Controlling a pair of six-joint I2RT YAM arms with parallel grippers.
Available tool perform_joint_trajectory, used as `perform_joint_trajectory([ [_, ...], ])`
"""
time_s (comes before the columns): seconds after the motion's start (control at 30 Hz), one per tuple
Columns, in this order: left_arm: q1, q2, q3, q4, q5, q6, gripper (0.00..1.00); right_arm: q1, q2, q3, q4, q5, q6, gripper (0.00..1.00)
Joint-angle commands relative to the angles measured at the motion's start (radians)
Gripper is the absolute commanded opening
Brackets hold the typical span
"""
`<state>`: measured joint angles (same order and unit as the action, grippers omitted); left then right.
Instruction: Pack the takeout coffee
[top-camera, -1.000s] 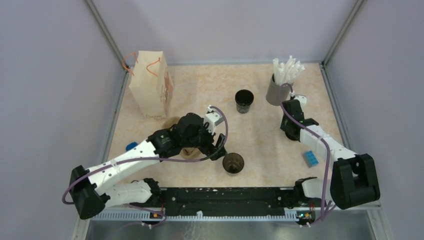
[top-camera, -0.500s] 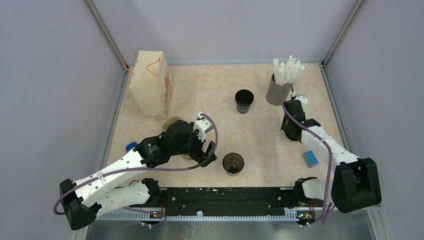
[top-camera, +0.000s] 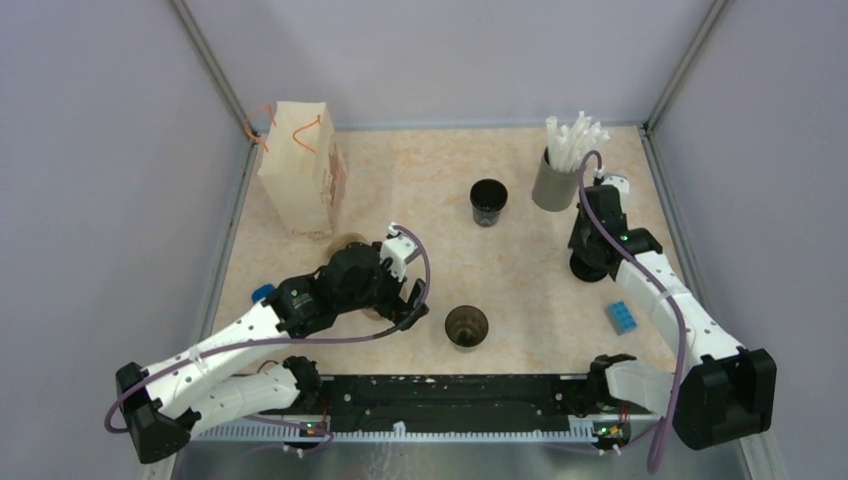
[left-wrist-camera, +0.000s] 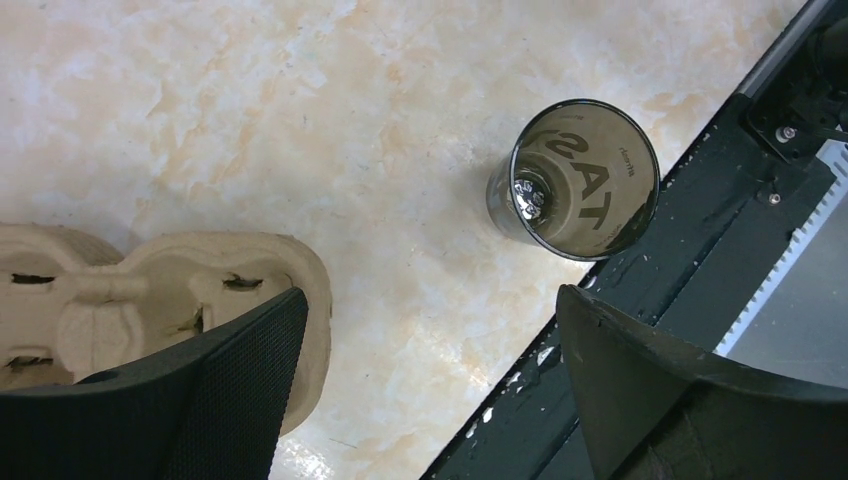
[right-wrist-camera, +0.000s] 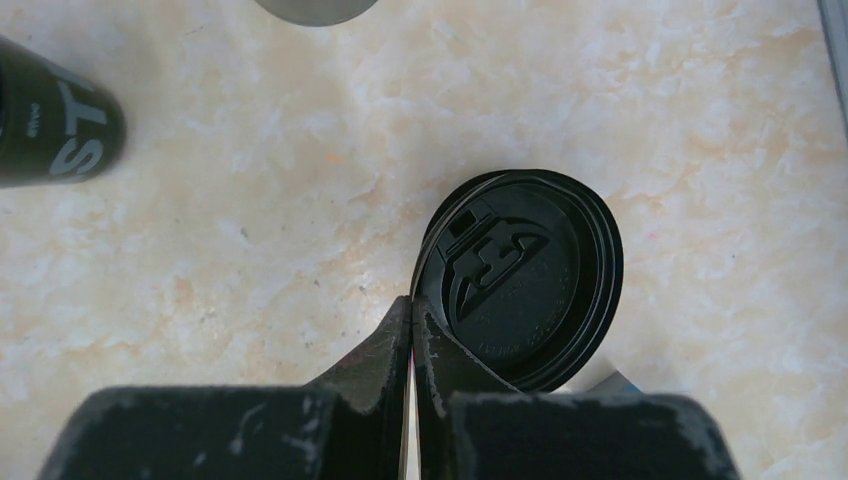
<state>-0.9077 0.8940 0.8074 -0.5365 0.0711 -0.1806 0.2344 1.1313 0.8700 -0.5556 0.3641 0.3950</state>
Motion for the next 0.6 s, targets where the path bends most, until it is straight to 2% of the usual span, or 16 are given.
perform_joint_trajectory([
  [0.0,-0.003,-0.044,-0.006,0.018,-0.062,-0.012,0.99,-0.008,-0.072,0.063,-0.065,-0.100,0.016,0.00],
  [0.13,-0.003,-0.072,-0.029,0.055,-0.056,-0.012,0.99,-0.008,-0.160,0.073,-0.074,-0.277,0.019,0.00],
  [0.2,-0.004,-0.087,-0.048,0.086,-0.012,0.009,0.98,-0.008,-0.210,0.069,-0.064,-0.433,0.026,0.00],
  [0.37,-0.003,-0.156,-0.098,0.194,0.128,0.122,0.94,-0.007,-0.332,0.056,-0.061,-0.687,0.111,0.00],
  [0.5,-0.003,-0.177,-0.089,0.317,0.145,0.165,0.92,-0.007,-0.432,-0.029,0.109,-0.968,0.276,0.00],
  [0.57,-0.003,-0.160,-0.067,0.366,0.150,0.155,0.91,-0.007,-0.491,-0.118,0.292,-1.102,0.470,0.00],
])
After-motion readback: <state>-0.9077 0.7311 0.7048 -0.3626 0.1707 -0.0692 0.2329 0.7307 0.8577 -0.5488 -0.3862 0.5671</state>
